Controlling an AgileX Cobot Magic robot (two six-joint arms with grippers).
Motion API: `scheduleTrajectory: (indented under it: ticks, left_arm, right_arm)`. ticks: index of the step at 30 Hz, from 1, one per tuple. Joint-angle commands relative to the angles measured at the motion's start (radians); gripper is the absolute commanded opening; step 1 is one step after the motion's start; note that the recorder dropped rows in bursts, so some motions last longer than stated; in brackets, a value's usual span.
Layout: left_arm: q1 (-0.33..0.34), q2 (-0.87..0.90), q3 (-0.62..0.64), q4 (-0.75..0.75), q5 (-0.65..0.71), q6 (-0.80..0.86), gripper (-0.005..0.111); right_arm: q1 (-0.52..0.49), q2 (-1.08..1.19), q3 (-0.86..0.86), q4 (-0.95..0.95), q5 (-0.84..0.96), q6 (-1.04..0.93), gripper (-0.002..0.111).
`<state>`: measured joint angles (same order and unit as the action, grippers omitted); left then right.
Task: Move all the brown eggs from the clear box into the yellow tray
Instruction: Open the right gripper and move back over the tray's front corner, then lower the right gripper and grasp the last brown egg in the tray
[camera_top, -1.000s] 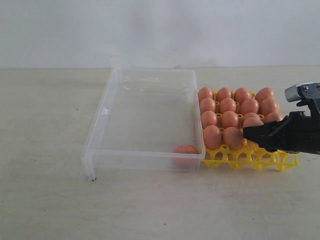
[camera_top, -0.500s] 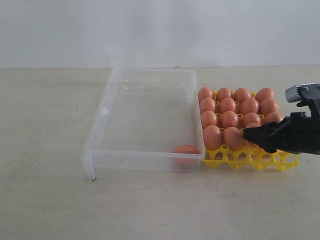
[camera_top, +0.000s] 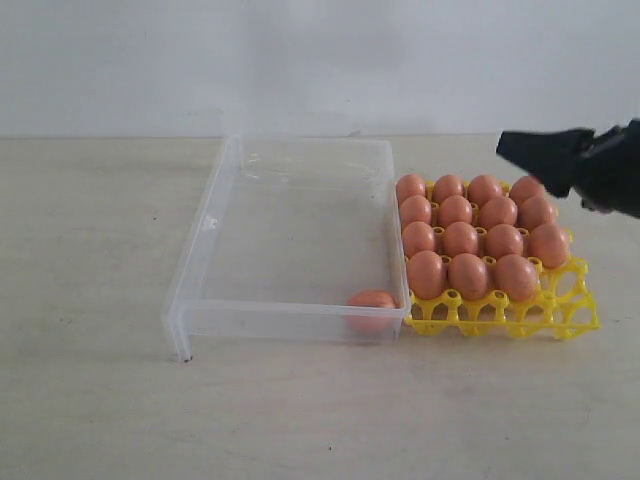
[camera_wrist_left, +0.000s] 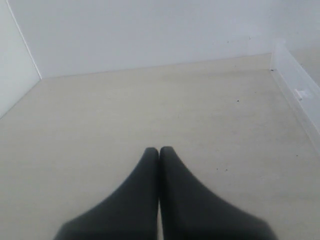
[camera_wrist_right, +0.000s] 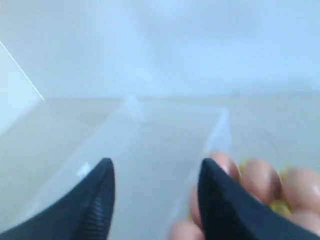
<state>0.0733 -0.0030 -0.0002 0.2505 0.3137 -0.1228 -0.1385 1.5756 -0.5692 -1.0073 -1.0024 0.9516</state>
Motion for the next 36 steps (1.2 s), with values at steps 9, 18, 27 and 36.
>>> scheduleTrajectory:
  ticks: [9,18,27,36]
  left_arm:
    - [-0.004,0.003,0.000,0.002,-0.003,-0.004,-0.004]
    - [-0.004,0.003,0.000,0.002,-0.003,-0.004,-0.004]
    - [-0.004,0.003,0.000,0.002,-0.003,-0.004,-0.004]
    - [-0.004,0.003,0.000,0.002,-0.003,-0.004,-0.004]
  right_arm:
    - [0.517,-0.190,-0.287,-0.379,0.705,0.173,0.000]
    - [0.727,0.027,-0.589,0.088,1.194,-0.178,0.000]
    - [0.729,0.217,-0.859,0.362,2.012,-0.994,0.000]
    - [0.679,0.439,-1.123,1.085,2.177,-1.880,0.006]
